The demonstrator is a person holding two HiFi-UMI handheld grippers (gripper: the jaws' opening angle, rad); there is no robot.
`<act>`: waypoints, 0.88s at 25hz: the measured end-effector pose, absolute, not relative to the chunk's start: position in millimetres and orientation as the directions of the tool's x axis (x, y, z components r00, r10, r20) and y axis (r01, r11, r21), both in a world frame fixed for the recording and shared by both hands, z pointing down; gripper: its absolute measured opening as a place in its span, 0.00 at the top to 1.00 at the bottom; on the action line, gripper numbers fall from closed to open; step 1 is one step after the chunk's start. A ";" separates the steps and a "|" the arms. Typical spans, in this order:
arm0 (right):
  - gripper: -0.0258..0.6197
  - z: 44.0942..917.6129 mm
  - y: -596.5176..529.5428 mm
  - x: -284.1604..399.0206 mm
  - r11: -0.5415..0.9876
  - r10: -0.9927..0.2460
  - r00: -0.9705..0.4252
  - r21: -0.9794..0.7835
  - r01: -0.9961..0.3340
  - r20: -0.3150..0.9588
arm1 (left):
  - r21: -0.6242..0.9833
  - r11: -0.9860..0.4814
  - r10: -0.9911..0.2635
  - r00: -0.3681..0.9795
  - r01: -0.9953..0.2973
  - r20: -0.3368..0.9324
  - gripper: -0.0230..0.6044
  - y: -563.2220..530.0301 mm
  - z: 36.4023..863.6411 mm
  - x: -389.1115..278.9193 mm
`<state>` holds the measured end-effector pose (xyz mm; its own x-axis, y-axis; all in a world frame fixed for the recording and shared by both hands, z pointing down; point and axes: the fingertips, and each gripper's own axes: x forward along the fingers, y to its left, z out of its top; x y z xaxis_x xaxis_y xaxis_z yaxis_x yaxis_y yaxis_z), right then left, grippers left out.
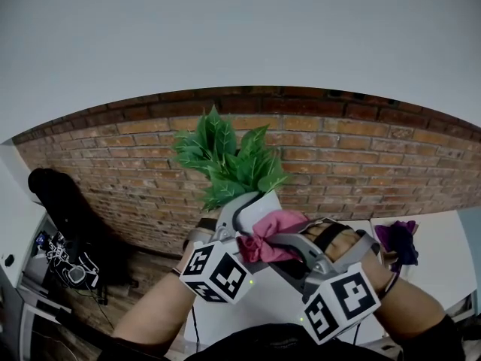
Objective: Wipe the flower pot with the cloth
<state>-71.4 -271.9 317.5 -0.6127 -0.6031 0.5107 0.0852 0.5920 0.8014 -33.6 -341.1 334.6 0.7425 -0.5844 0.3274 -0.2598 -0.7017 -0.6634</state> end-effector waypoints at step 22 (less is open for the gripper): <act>0.78 213.3 -304.4 1.5 0.943 -0.320 -0.934 -0.150 -0.298 -0.159 | -0.303 -0.933 -0.162 0.978 -0.196 -0.134 0.06 -272.7 245.9 -26.8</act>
